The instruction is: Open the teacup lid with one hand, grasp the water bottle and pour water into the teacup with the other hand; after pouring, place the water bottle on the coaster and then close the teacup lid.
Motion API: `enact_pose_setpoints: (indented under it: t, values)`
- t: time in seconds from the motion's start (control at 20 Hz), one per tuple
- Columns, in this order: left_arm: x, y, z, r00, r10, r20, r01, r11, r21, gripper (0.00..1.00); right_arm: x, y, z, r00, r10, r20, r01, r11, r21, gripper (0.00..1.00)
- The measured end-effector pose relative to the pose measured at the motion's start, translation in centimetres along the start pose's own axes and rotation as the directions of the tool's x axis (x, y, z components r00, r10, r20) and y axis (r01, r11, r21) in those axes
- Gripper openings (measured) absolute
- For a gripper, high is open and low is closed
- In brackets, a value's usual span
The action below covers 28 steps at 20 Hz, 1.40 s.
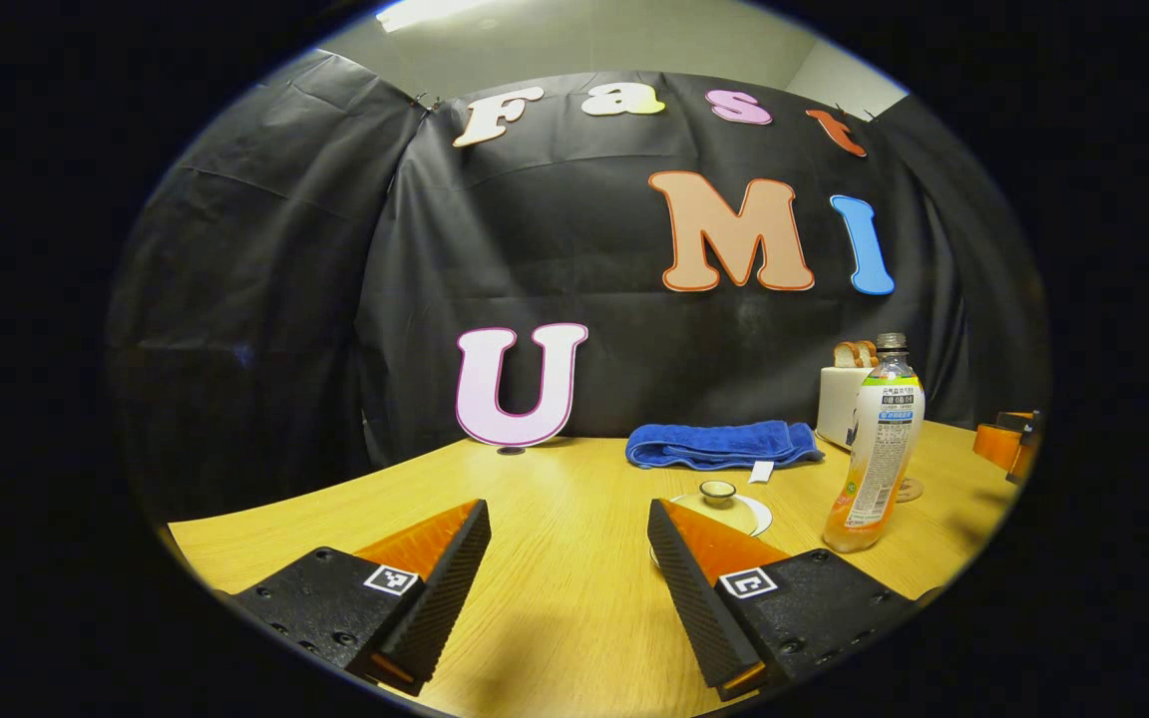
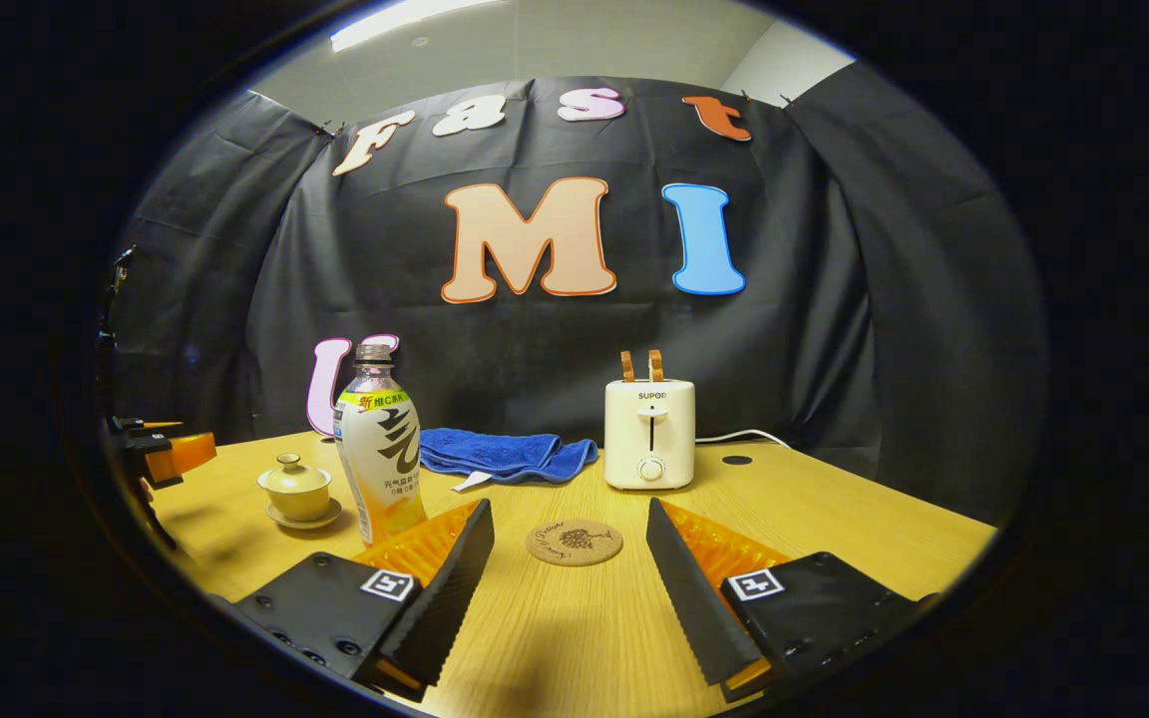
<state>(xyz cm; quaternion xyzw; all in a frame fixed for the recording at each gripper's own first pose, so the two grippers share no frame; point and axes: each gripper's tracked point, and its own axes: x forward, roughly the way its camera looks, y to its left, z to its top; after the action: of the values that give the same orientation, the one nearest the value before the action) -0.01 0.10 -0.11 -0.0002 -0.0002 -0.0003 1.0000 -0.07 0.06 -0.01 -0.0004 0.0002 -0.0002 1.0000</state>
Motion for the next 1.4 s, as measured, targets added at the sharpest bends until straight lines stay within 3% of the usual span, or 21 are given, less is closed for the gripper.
enact_pose_setpoints:
  t: [0.65,1.0,1.3,1.4]
  values:
    - [-0.1,-0.5,0.2,0.999,-0.042,-0.001,0.042,0.999,-0.003,0.93,0.0,0.0,-0.1,1.000,0.000,-0.001,0.000,1.000,0.000,0.95]
    - [1.8,-4.0,0.2,0.987,-0.161,-0.001,0.161,0.987,-0.006,0.93,-0.1,0.1,-0.1,1.000,-0.001,-0.001,0.001,1.000,0.000,0.97]
    - [3.9,-8.1,0.2,0.952,-0.305,-0.001,0.305,0.952,-0.005,0.90,-0.1,0.1,-0.1,1.000,-0.001,-0.001,0.001,1.000,-0.001,0.97]
    - [4.4,-8.9,0.1,0.945,-0.328,0.002,0.328,0.945,-0.005,0.93,-0.1,0.1,-0.1,1.000,-0.001,-0.001,0.001,1.000,-0.001,0.97]
